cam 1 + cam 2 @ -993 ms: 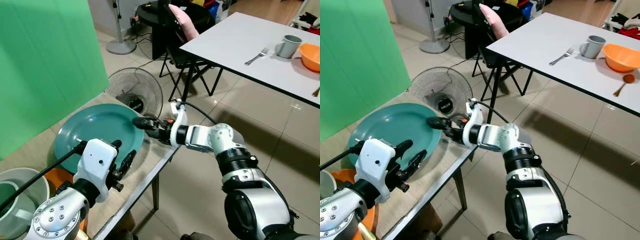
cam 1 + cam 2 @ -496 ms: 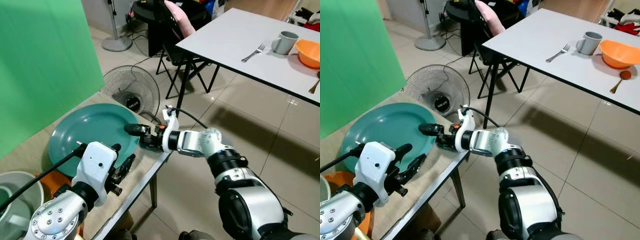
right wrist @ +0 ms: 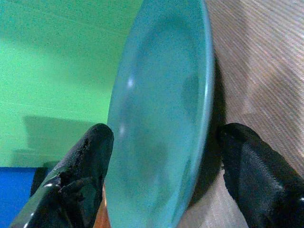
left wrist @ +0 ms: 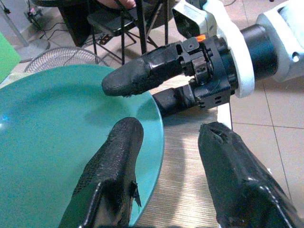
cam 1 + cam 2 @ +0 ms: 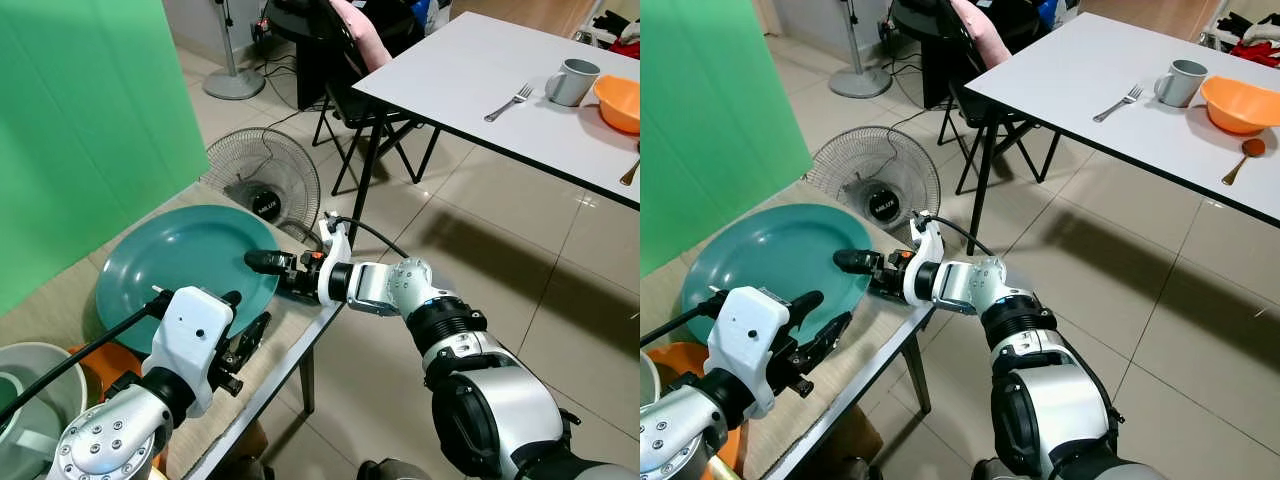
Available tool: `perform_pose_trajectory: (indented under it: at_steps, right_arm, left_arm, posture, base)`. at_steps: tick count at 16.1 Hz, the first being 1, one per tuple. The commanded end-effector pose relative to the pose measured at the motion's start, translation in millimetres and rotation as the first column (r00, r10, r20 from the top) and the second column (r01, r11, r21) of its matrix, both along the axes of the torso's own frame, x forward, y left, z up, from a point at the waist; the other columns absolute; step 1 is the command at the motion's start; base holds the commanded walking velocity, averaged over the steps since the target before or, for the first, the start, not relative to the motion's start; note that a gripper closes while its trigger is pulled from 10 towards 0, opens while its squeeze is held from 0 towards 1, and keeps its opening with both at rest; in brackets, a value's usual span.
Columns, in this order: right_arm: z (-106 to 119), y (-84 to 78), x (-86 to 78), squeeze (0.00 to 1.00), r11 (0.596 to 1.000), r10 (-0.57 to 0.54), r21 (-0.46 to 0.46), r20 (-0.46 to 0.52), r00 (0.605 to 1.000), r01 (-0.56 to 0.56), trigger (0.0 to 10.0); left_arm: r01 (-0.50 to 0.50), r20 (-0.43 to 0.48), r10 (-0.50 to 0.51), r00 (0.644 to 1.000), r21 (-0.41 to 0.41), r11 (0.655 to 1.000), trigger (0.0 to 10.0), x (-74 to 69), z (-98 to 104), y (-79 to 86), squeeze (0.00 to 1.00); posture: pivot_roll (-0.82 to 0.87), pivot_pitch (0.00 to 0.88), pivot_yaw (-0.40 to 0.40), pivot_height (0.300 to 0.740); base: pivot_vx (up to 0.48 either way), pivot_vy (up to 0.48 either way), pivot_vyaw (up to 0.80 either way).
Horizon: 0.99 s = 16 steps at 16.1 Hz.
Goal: Setting the table
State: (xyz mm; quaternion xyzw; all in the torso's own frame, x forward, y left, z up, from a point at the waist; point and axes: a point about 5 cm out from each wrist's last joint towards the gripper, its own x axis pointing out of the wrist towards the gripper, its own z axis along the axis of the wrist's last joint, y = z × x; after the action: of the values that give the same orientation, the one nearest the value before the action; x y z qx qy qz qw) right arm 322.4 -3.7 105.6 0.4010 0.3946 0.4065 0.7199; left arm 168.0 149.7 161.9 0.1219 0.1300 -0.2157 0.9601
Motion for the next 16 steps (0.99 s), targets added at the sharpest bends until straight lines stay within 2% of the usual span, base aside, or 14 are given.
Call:
perform_pose_trajectory:
  at_steps: [1,7,16]
  right_arm:
    - [5.7,24.2,-6.2,0.0,0.998,0.057,0.005,0.013,0.998,-0.057,0.0]
    - [3.4,35.3,-11.5,0.0,0.997,0.077,0.001,0.015,0.997,-0.077,0.0]
    - [-1.8,35.7,-10.6,0.0,0.996,0.067,-0.068,0.033,0.997,-0.065,0.0]
  left_arm:
    - [0.011,0.007,-0.011,1.0,0.004,1.0,10.0,-2.6,3.6,-0.3,0.0]
    - [0.011,0.009,-0.011,1.0,0.008,1.0,10.0,-2.5,3.7,-0.3,0.0]
    - [0.01,0.016,-0.01,1.0,0.013,1.0,10.0,-0.7,3.7,-1.0,0.0]
  posture:
    - [0.04,0.094,-0.01,0.74]
    - [0.04,0.091,-0.012,0.74]
    - [0.04,0.086,-0.014,0.74]
  base:
    - [0.0,0.0,0.0]
    - [0.0,0.0,0.0]
    - [0.0,0.0,0.0]
